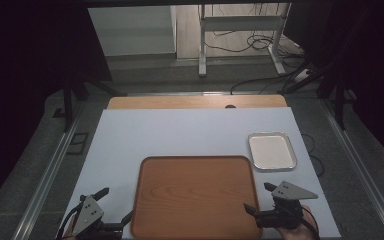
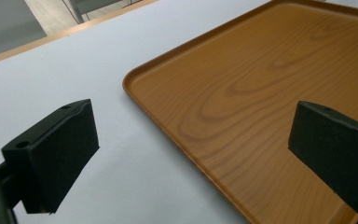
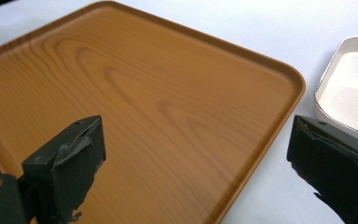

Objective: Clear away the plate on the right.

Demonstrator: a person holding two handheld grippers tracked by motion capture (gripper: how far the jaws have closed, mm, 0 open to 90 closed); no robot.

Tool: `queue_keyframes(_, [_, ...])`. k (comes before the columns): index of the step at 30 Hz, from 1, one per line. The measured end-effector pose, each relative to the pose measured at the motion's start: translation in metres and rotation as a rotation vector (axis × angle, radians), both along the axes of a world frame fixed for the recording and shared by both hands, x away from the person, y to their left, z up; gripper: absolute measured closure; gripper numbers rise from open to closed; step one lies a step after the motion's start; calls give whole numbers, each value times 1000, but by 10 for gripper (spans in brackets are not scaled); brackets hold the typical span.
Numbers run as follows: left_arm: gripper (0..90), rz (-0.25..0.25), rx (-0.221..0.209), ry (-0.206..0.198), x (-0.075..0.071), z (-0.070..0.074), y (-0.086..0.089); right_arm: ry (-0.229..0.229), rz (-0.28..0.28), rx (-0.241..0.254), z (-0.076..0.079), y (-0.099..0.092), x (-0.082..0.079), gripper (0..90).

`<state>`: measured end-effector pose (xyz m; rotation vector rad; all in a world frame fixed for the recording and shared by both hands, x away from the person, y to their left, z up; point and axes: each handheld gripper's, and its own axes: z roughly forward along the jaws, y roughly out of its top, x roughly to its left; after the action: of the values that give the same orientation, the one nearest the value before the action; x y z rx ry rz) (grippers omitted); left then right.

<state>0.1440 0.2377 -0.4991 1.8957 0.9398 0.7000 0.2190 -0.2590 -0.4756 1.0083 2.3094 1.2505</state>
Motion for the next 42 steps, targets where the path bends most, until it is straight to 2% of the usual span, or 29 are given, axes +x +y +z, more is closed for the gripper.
queue_keyframes(4, [22,-10,3,-2,-1,0,0,12,8,-3,-2,0,2,15])
queue_keyframes(9, [22,-12,16,-5,-1,0,-1,19,24,-41,-4,4,2,5])
queue_keyframes(21, [23,-15,12,-3,-1,0,-1,35,22,-72,-6,6,4,0])
queue_keyframes(31, [23,-15,13,-4,-1,0,-1,37,16,-71,-6,5,6,0])
queue_keyframes(42, [23,-15,18,-5,-1,0,-2,12,-12,-63,-4,-1,14,5])
